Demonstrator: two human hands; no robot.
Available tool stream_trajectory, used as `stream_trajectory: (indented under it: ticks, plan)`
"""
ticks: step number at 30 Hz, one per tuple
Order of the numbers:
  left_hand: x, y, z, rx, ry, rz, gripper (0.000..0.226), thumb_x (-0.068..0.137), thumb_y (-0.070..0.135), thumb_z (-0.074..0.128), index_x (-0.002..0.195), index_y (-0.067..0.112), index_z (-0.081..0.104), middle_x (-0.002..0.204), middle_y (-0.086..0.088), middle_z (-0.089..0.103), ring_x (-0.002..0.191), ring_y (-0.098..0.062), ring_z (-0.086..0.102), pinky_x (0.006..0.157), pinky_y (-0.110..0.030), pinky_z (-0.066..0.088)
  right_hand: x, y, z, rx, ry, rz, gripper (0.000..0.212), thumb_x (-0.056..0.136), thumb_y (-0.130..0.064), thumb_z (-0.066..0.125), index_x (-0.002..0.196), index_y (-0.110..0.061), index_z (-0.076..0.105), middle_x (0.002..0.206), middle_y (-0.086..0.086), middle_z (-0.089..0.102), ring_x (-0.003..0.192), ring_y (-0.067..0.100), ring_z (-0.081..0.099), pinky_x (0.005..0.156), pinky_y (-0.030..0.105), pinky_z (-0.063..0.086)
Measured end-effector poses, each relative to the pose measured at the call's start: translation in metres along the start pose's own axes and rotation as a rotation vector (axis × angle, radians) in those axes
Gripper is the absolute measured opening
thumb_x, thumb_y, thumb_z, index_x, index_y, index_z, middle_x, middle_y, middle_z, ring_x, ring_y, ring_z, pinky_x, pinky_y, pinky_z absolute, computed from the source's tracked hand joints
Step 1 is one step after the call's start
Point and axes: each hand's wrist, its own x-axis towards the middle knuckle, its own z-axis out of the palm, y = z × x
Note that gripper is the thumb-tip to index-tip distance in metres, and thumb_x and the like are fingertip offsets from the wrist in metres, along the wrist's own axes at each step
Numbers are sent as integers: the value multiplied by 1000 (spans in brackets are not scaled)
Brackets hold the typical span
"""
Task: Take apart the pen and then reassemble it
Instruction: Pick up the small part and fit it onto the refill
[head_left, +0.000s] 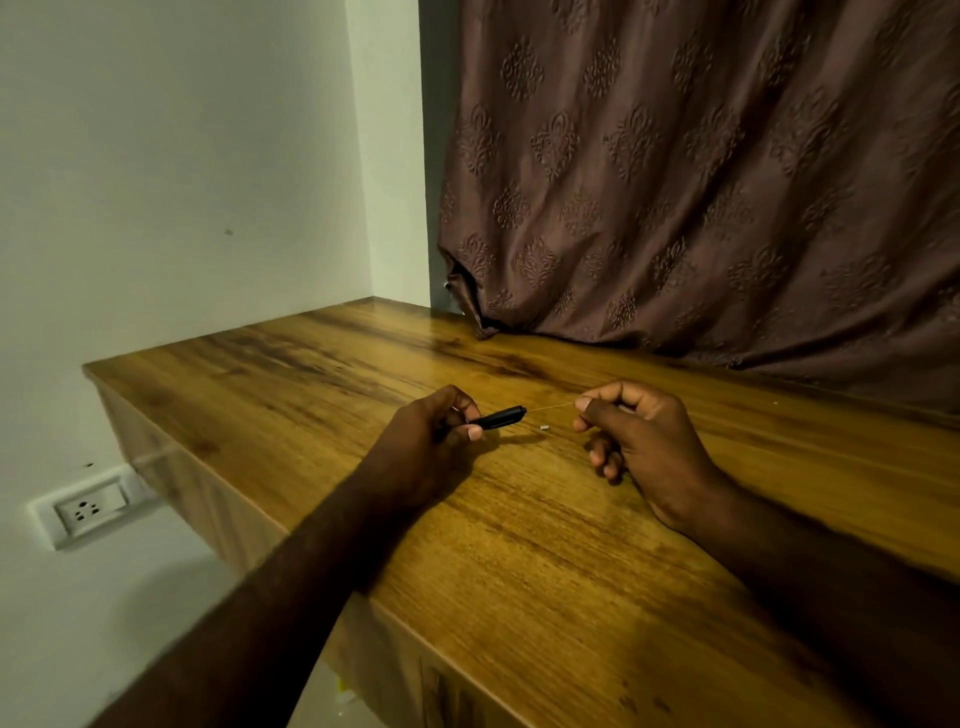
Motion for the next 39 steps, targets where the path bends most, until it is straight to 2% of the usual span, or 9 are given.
stream_trajectory:
  ticks: [6, 11, 16, 22, 33, 37, 39]
  plan:
    - [2, -7, -3, -1, -16, 7, 8, 90, 0, 56, 89, 7, 55, 56, 4, 54, 45, -11, 42, 45, -22, 33, -1, -1, 1, -19, -4, -8, 7, 88, -14, 64, 81, -13, 65, 69, 2, 68, 43, 18, 48, 40, 24, 34]
    - [4, -9, -5, 25, -12, 28, 5, 86, 7, 61, 87, 11, 58, 57, 6, 57, 50, -14, 46, 52, -28, 36, -2, -1, 1, -20, -12, -16, 7, 88, -14, 64, 81, -13, 66, 70, 2, 68, 42, 17, 48, 40, 25, 34]
    - [5, -11, -5, -19, -8, 11, 6, 78, 14, 64, 82, 18, 61, 57, 6, 56, 50, -14, 46, 52, -28, 35, -2, -2, 2, -26, -6, -10, 8, 88, -13, 64, 80, -12, 65, 70, 2, 67, 42, 17, 48, 40, 24, 34]
    - [5, -8, -2, -87, 19, -20, 19, 86, -4, 60, 81, 14, 60, 54, 5, 53, 45, -11, 44, 49, -24, 34, -1, 0, 1, -25, -8, -7, 8, 88, -13, 64, 80, -13, 66, 70, 2, 68, 42, 18, 48, 40, 24, 35]
    - [3, 0, 0, -124, 35, -61, 14, 87, -9, 56, 85, 5, 55, 49, 4, 55, 39, -5, 48, 39, -18, 35, 0, 1, 0, -12, 4, -8, 6, 88, -13, 64, 83, -10, 65, 72, 5, 67, 42, 18, 47, 39, 23, 34]
    - [3, -3, 0, -153, 45, -87, 18, 86, -10, 56, 83, 8, 57, 51, 3, 54, 41, -10, 46, 46, -21, 34, 0, 1, 0, 1, 12, -6, 5, 88, -12, 63, 85, -8, 65, 73, 5, 66, 42, 17, 48, 39, 23, 34]
    - [4, -3, 0, -154, 44, -96, 18, 86, -10, 56, 82, 8, 57, 52, 2, 54, 41, -10, 44, 45, -21, 33, 0, 0, 0, -4, 2, -6, 6, 88, -12, 63, 84, -9, 65, 72, 5, 67, 42, 17, 48, 40, 24, 34]
